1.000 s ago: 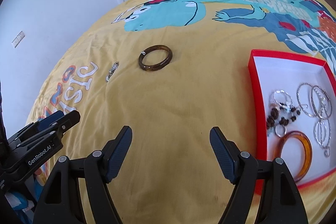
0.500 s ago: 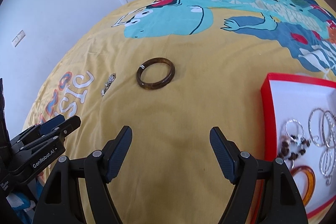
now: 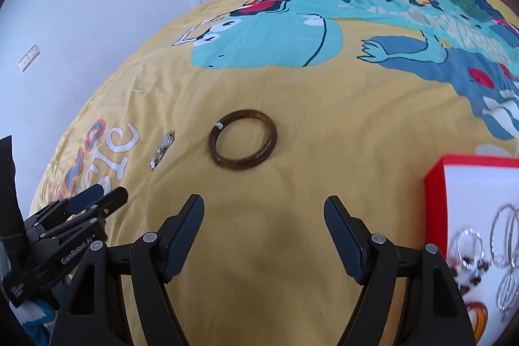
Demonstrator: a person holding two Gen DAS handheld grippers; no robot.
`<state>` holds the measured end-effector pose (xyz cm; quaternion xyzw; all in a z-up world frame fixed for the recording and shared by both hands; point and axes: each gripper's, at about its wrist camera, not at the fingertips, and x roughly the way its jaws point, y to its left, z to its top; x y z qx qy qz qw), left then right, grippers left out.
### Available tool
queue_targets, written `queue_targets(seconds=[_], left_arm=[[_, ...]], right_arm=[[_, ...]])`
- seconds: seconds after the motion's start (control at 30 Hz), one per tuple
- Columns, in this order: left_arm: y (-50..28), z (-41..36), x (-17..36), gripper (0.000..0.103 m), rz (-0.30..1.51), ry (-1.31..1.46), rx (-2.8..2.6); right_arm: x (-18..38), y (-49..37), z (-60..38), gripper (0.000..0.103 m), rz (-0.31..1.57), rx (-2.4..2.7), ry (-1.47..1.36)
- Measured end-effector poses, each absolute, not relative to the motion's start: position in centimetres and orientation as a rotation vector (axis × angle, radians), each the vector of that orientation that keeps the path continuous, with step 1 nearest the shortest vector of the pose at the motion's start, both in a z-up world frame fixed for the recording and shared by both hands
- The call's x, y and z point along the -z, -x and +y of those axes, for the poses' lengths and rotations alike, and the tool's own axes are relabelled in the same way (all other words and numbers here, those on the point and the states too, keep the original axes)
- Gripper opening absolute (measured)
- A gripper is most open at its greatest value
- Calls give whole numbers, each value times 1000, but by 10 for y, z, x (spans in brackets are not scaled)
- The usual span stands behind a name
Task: Organize jewelry
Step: 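Grasp the silver watch with the left tool while the right tool grasps the dark bangle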
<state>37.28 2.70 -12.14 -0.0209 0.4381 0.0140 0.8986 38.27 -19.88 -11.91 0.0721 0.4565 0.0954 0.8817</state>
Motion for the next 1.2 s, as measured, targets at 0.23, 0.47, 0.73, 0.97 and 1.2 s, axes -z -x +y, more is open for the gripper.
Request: queue_targets(seconds=[0.23,0.47,0.73,0.97,1.2], left_arm=[[-412,41,132,47,923,98,33],[-429,30,149,47,955,83,85],[-438,32,169,46,987,98,77],[-443,32,173,16,984,113,107],[-439,28,169,9,976,105,140]], right_arm=[[124,-417,-201,75,954,-183,-132],[133,-444,-202,71,968,-183,-138],[155,-469,-194,60,1013,-180,-129],[167,-474,-183,51,1025,-160,-58],[169,-469,-170,12,1019,-184,38]])
